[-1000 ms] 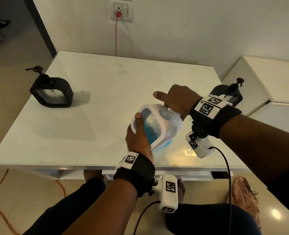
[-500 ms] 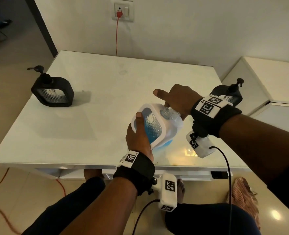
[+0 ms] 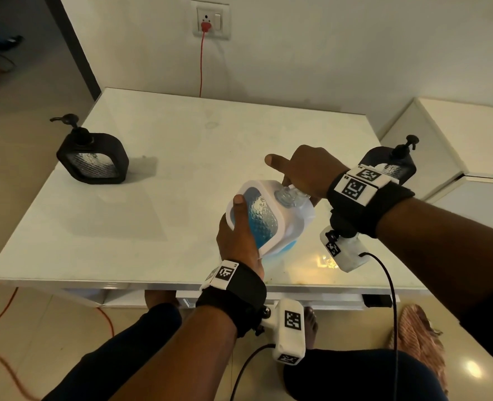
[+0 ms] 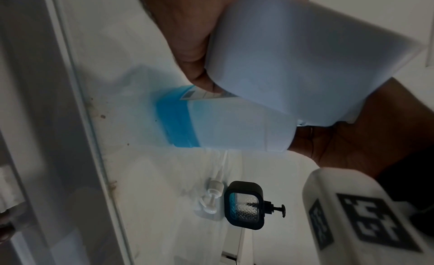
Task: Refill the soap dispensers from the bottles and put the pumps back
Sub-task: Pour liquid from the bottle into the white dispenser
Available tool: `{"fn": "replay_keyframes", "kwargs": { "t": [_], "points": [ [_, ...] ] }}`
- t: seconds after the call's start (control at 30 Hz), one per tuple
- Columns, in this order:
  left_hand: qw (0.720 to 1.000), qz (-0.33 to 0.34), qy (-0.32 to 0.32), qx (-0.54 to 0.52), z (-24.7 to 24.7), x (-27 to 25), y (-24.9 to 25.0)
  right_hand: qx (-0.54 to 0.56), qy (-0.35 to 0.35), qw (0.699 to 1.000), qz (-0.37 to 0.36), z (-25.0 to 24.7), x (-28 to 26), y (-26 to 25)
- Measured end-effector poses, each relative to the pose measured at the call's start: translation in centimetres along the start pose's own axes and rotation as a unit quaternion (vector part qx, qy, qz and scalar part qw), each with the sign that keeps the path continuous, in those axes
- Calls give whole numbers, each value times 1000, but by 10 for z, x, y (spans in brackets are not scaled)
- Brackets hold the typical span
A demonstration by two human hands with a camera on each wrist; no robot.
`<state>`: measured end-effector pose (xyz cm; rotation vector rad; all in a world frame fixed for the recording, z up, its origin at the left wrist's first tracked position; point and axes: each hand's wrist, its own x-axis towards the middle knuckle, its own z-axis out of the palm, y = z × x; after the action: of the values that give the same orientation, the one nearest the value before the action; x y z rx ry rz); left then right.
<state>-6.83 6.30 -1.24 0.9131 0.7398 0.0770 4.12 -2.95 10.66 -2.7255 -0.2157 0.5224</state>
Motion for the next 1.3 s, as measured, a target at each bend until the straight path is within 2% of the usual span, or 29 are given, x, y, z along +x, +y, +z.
{"fn": "replay_keyframes", "kwargs": {
  "t": [0.13, 0.43, 0.67, 0.93, 1.17, 1.3],
  "points": [
    [1000, -4, 5, -3, 1, 0, -1, 18, -11, 1000, -1, -2, -1, 1],
    [1000, 6, 11, 2, 0, 3, -2, -12, 24, 1000, -14, 3, 2, 2],
    [1000, 15, 9, -3, -1, 2, -5, 24, -17, 1000, 2, -2, 2, 2],
    [1000, 16, 9, -9, -1, 4, -3, -22, 17, 1000, -7, 2, 3, 0],
    [1000, 25, 13, -6, 0, 2, -5, 9, -10, 1000, 0, -1, 2, 3],
    [1000, 15, 15, -6, 0, 3, -5, -11, 6, 1000, -10, 0, 3, 2]
  ]
}}
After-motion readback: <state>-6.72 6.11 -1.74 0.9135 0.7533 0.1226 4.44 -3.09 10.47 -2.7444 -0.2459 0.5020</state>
